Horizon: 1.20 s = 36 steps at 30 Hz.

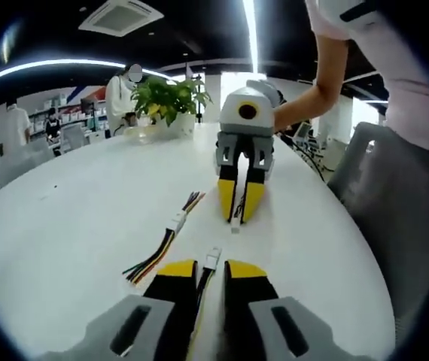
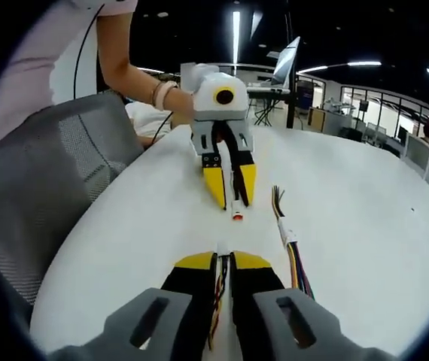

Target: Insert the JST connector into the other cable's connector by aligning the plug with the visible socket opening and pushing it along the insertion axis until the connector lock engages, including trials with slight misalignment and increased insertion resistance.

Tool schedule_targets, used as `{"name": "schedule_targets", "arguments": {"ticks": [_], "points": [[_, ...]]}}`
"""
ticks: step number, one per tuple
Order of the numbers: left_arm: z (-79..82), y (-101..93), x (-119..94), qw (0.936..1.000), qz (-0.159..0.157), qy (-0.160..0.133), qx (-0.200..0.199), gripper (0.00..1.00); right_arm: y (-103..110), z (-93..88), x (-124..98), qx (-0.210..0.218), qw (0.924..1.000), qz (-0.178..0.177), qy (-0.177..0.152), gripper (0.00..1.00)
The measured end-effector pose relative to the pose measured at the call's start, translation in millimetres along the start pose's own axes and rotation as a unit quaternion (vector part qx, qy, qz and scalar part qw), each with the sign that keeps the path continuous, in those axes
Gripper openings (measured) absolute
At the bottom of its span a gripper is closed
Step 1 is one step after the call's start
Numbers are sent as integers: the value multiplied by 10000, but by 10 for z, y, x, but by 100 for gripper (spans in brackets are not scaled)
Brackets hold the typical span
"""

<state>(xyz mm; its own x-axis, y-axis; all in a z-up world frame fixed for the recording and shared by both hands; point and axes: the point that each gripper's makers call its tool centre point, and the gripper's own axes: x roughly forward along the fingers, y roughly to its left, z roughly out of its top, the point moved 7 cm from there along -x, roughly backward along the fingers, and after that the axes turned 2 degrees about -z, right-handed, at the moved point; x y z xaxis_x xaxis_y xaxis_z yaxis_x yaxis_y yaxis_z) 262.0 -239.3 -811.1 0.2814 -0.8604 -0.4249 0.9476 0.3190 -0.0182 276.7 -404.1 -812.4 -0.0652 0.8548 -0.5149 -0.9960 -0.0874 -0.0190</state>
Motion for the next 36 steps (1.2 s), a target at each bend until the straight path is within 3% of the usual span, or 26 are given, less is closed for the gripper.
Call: {"name": "schedule_targets", "arguments": {"ticks": [14,25,36], "points": [[-8,23,26,9995,-165,-159,-214,0,3,35,13,354,9994,-18,-4,4],[-23,-47,-2,9989,-345,-23,-325,0,23,61,13,376,9993,-42,48,4],[134,-62,-50,9990,-402,99,-162,0,68,163,-86,346,9993,-17,131,3]]}}
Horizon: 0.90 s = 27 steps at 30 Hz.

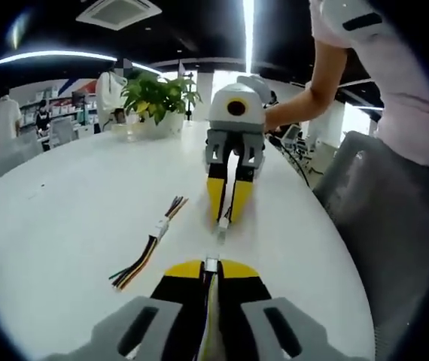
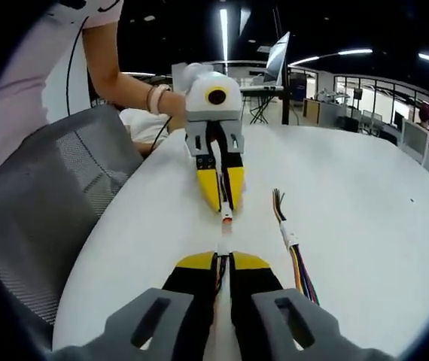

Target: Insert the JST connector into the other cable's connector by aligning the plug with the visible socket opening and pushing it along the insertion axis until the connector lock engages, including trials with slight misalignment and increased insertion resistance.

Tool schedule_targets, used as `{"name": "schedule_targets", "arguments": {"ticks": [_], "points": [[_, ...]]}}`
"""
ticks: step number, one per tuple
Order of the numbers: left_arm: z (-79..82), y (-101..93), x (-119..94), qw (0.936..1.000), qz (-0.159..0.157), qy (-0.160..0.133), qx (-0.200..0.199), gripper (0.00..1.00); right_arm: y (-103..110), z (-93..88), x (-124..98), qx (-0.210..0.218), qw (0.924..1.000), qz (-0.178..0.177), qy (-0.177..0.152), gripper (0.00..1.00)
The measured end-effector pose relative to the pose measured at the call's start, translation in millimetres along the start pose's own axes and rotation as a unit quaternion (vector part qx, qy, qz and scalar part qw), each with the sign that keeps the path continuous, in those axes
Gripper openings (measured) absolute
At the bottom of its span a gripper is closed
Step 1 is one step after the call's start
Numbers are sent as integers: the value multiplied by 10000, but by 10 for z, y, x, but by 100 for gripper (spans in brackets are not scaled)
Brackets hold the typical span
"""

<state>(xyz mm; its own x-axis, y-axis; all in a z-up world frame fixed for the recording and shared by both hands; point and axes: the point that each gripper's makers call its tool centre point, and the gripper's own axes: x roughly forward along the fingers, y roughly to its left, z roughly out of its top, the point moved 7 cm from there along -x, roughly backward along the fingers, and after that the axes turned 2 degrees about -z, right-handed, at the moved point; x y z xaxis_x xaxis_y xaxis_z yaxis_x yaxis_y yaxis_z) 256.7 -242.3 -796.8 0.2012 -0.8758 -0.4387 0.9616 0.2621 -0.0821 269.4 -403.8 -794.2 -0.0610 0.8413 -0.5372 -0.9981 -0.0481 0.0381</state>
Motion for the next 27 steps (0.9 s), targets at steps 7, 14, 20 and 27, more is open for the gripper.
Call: {"name": "schedule_targets", "arguments": {"ticks": [7,14,20,27], "points": [[147,-14,-19,9998,-84,126,133,0,-35,143,-86,-64,10000,-27,17,3],[251,-39,-51,9997,-175,138,96,0,-18,243,-113,-190,9998,48,93,3],[307,-35,-73,9995,-181,177,209,0,-18,275,-99,-276,9995,83,121,3],[314,-42,-53,9992,-215,225,234,0,-7,307,-61,-343,9992,158,127,3]]}}
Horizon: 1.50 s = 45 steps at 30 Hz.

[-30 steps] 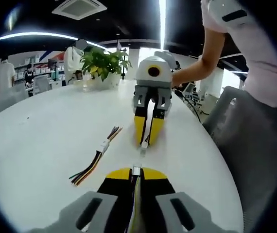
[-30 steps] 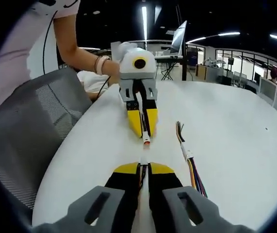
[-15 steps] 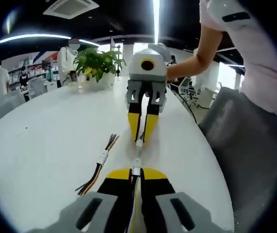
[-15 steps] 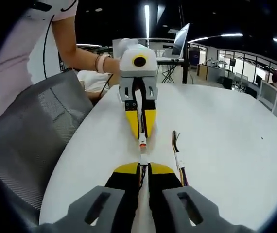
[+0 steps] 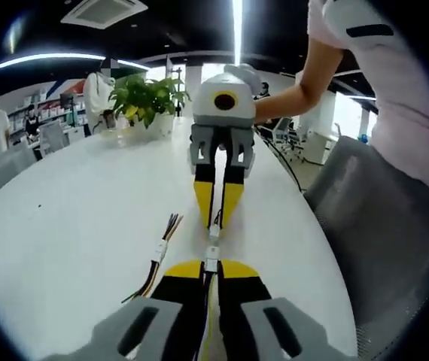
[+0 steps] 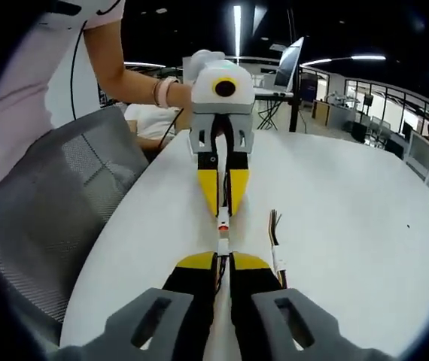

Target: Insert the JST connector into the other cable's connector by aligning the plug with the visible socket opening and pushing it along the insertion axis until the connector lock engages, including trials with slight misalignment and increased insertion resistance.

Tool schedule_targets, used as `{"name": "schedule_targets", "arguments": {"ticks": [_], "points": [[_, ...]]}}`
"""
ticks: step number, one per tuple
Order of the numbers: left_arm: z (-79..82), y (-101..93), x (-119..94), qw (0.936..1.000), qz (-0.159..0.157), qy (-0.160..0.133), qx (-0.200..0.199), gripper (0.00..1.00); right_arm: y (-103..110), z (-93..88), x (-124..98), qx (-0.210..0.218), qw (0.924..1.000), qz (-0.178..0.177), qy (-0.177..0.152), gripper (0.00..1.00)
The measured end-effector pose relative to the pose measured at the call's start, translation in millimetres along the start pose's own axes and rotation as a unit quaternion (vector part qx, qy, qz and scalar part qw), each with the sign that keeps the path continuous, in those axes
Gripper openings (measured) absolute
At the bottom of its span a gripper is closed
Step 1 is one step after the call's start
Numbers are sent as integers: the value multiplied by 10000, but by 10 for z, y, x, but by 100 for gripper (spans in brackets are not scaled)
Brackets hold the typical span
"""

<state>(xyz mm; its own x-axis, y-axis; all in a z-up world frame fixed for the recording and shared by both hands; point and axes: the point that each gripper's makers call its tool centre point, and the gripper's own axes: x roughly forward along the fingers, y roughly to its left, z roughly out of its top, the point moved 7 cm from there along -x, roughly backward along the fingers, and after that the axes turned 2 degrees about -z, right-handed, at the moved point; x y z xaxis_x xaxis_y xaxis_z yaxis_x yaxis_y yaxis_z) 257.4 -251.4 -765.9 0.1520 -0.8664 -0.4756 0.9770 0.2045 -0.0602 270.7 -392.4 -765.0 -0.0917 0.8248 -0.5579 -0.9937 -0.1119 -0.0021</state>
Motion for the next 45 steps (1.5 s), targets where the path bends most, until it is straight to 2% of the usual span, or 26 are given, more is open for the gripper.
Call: {"name": "schedule_targets", "arguments": {"ticks": [13,20,45], "points": [[43,11,36,10000,-19,-38,77,0,-46,23,57,-33,10000,5,-9,3],[10,13,60,9999,-32,94,76,0,-51,26,68,-43,10000,12,-3,3],[-2,58,104,9997,-129,207,2,0,-115,-50,104,-32,9999,32,96,3]]}}
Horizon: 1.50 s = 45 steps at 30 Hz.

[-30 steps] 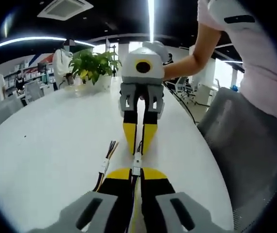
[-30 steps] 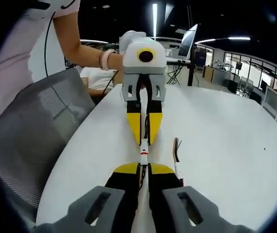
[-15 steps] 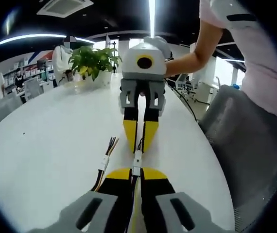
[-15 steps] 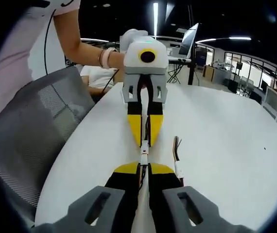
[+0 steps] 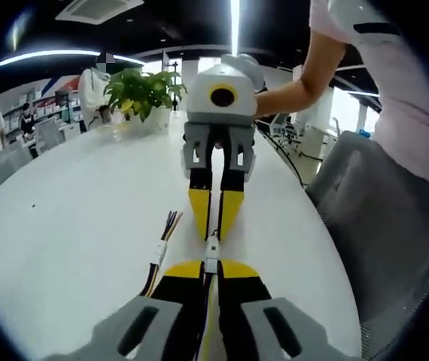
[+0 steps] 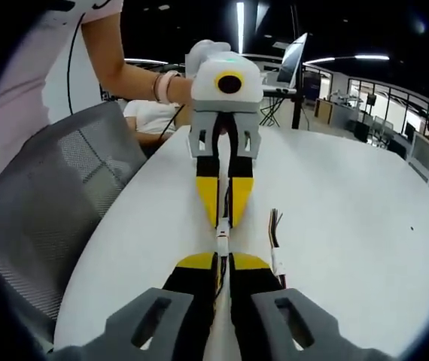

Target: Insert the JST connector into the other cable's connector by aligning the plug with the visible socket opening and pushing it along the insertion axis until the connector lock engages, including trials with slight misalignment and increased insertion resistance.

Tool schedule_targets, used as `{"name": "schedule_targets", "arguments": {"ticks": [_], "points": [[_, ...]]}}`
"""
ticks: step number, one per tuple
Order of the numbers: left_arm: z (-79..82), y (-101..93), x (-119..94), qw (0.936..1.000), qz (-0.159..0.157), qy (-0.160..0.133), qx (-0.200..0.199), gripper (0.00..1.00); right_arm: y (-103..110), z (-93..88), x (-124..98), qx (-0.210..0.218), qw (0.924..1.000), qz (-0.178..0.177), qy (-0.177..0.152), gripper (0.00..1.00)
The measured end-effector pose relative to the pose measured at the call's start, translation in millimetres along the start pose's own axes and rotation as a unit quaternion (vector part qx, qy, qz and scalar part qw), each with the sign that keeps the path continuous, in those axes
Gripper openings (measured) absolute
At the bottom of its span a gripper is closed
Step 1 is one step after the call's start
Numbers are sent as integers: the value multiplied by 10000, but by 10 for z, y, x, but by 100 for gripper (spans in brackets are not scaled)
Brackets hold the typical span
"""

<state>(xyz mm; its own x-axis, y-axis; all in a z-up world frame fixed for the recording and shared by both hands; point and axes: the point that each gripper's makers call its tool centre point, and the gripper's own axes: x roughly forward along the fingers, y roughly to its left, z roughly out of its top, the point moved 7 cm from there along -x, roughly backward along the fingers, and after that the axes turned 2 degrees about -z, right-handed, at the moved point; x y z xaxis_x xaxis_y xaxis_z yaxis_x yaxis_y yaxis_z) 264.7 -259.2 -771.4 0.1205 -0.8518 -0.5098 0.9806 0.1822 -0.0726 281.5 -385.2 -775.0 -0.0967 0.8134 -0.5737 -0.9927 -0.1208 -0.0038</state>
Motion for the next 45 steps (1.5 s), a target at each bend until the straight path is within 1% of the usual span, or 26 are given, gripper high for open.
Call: {"name": "schedule_targets", "arguments": {"ticks": [6,10,20,23,24,28,35,40,43,45], "points": [[-7,12,2,10000,6,46,18,0,-11,-16,4,55,10000,-6,25,3],[-10,17,0,9999,5,124,106,0,-3,-22,21,124,9999,1,69,3],[9,11,-8,9996,14,162,211,0,6,-34,46,175,9997,27,178,3],[13,0,3,9994,16,201,295,0,11,-37,50,363,9991,62,226,3],[13,-6,7,9993,3,210,306,0,18,-39,52,451,9986,129,245,3],[17,-16,20,9990,-10,255,369,0,26,-33,51,382,9988,115,270,3],[51,-24,41,9984,-6,295,489,0,32,-29,54,430,9983,113,379,3],[114,-42,46,9985,-41,184,510,0,32,-37,65,460,9979,89,451,3],[84,-40,59,9979,-60,268,579,0,39,-38,67,476,9978,106,453,3],[74,-47,62,9976,-79,273,631,0,40,-34,61,470,9979,103,441,3]]}}
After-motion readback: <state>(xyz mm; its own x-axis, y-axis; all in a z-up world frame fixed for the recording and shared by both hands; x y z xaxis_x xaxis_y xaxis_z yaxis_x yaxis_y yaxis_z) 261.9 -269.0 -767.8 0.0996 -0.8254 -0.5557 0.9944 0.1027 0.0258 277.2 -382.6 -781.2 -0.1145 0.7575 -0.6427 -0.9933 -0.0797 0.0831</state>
